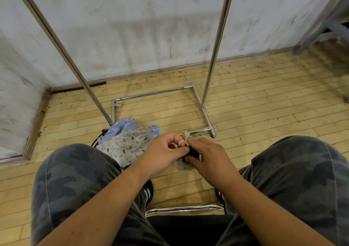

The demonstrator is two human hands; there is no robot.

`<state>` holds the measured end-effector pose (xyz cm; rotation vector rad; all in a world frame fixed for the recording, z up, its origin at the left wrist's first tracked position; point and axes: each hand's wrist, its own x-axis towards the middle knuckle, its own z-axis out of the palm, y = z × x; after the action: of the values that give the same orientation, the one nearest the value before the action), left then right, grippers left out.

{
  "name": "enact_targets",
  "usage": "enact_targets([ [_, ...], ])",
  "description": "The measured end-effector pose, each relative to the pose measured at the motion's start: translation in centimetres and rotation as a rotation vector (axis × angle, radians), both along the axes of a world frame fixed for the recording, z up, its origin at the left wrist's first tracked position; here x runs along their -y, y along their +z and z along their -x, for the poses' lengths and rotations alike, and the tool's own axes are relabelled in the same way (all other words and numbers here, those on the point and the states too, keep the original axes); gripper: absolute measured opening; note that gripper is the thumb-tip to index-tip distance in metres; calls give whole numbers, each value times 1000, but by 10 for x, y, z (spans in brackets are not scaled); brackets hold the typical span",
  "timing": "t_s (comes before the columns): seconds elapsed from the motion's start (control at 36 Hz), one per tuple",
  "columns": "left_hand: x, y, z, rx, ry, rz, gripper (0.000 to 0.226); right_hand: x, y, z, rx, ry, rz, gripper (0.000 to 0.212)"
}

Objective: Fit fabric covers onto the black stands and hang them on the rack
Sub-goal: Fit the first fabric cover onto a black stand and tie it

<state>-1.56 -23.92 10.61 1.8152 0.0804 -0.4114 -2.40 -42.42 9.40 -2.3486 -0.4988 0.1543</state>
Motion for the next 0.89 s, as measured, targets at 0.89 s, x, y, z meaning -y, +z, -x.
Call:
enact_targets([
  [0.89,-3,13,-3,-152,11,42,18,3,-11,-2,-15,28,-27,65],
])
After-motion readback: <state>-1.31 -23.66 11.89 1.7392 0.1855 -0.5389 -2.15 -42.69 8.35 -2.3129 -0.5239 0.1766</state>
